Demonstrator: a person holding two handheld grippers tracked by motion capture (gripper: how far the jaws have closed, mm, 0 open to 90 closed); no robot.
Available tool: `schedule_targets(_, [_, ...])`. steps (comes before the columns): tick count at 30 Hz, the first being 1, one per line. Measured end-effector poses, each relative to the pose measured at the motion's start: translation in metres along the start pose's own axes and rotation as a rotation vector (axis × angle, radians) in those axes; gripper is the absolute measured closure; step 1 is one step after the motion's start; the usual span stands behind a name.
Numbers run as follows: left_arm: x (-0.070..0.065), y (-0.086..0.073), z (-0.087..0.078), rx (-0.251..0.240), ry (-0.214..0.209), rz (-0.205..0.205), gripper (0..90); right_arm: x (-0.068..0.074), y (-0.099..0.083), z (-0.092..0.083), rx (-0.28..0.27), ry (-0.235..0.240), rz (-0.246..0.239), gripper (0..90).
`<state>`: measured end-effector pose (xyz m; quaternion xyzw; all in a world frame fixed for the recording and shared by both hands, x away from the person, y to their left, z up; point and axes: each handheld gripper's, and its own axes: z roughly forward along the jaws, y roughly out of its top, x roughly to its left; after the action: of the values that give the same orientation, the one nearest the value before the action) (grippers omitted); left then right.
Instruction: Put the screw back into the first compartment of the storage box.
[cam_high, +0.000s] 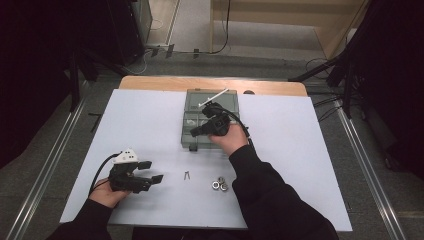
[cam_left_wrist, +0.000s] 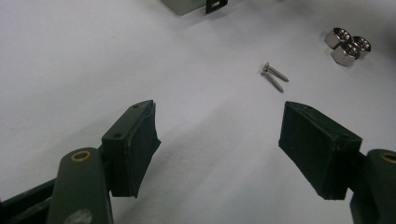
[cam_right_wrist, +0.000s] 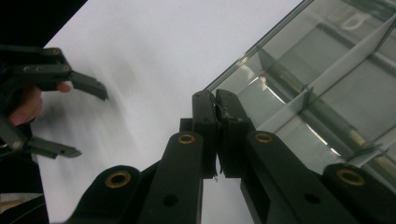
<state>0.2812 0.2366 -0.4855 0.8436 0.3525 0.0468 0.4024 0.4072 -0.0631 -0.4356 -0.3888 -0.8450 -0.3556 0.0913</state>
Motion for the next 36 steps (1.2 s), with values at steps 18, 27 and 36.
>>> schedule_targets(18, [0.001, -0.001, 0.0, 0.005, -0.002, 0.003, 27.2, -0.022, 0.024, 0.007, -0.011, -0.047, 0.064, 88.8])
schedule_targets(27, [-0.001, 0.001, -0.001, -0.003, -0.007, 0.009, 27.3, -0.032, 0.037, 0.017, -0.007, -0.062, 0.082, 88.6])
schedule_targets(36, [-0.002, 0.0, 0.002, 0.008, -0.008, 0.012, 27.3, -0.042, 0.046, 0.034, -0.023, -0.084, 0.12, 87.6])
